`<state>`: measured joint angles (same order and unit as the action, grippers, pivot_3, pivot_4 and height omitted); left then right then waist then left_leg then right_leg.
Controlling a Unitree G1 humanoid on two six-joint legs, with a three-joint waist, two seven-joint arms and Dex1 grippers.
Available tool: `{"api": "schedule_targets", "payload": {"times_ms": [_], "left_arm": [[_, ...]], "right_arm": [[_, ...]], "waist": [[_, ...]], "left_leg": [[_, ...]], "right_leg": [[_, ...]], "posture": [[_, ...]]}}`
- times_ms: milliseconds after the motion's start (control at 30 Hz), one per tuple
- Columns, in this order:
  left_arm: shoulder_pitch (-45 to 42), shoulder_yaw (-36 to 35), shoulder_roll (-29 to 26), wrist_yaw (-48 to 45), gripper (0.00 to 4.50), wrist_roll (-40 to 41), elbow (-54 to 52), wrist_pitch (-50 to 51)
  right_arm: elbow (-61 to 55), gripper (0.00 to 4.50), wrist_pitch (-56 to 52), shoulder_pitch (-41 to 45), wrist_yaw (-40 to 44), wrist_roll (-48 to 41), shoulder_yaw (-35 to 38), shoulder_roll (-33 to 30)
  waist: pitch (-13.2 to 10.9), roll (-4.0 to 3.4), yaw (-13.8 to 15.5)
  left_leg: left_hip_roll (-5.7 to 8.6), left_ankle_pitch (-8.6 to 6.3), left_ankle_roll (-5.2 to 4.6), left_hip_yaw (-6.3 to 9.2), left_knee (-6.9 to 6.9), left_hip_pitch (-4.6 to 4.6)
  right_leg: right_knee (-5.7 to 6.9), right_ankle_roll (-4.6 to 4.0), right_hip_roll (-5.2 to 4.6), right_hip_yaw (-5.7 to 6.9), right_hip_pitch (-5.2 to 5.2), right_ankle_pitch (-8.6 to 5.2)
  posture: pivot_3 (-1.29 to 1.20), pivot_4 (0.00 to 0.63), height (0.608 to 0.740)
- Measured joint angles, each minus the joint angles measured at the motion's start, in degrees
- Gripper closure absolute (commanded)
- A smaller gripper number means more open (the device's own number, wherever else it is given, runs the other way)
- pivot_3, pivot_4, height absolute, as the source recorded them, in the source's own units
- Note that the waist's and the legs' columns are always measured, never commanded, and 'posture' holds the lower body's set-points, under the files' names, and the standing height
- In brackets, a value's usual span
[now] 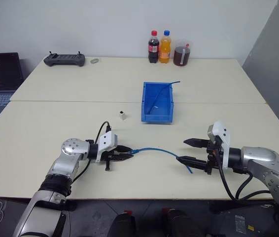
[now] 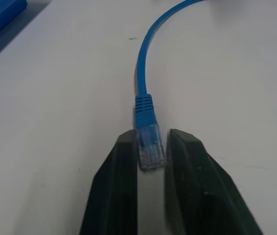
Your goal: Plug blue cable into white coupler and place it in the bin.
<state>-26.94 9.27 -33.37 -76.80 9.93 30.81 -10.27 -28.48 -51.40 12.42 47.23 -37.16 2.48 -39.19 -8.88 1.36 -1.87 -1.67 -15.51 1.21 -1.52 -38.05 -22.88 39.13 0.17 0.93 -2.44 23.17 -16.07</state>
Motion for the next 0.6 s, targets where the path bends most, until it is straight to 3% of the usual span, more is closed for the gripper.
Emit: {"api": "schedule_targets", "payload": {"times_ms": [167,300,367,467,600], "left_arm": [[0.3,-0.1,0.4,1.0,4.23,0.1,-1.9,2.7],[2.3,-0.9,1.5,4.9,4.23,2.6,-8.9,13.9],[3.3,-3.4,3.6,9.4,4.23,7.2,-15.5,24.1],[4.1,-9.8,11.9,22.9,4.23,17.9,-29.2,41.2],[5.4,-12.8,18.7,34.4,4.23,28.6,-40.4,54.8]], "right_arm": [[1.6,0.18,0.9,1.5,0.1,0.0,-1.9,0.2],[1.9,0.18,0.9,2.3,-0.5,-0.1,-1.9,0.7],[1.8,0.18,0.5,2.3,-2.2,-0.5,-1.5,2.0],[0.3,0.18,-0.9,1.8,-6.2,-2.2,-0.9,5.1],[-0.8,0.18,-3.6,1.6,-10.3,-5.4,0.4,8.2]], "waist": [[0.0,0.0,0.1],[0.0,0.04,0.3],[0.0,0.08,0.4],[0.0,0.09,0.5],[0.0,0.09,0.1]], "left_leg": [[0.04,0.0,0.0,-0.01,-0.01,-0.02],[0.04,0.0,0.0,0.05,-0.03,-0.09],[0.03,0.0,0.0,0.11,-0.06,-0.17],[0.05,0.0,0.0,0.18,-0.12,-0.24],[0.04,0.0,0.01,0.15,-0.08,-0.14]], "right_leg": [[0.0,0.0,-0.01,-0.02,0.0,0.0],[-0.02,0.0,-0.03,0.02,0.01,0.0],[-0.03,0.0,-0.07,0.07,0.03,0.0],[-0.04,0.03,-0.16,0.12,0.03,0.01],[0.02,0.04,-0.11,0.05,0.01,0.02]], "posture": [[0.0,0.15,0.74],[0.0,0.15,0.74],[0.0,0.15,0.74],[0.0,0.15,0.74],[0.0,0.15,0.74]]}}
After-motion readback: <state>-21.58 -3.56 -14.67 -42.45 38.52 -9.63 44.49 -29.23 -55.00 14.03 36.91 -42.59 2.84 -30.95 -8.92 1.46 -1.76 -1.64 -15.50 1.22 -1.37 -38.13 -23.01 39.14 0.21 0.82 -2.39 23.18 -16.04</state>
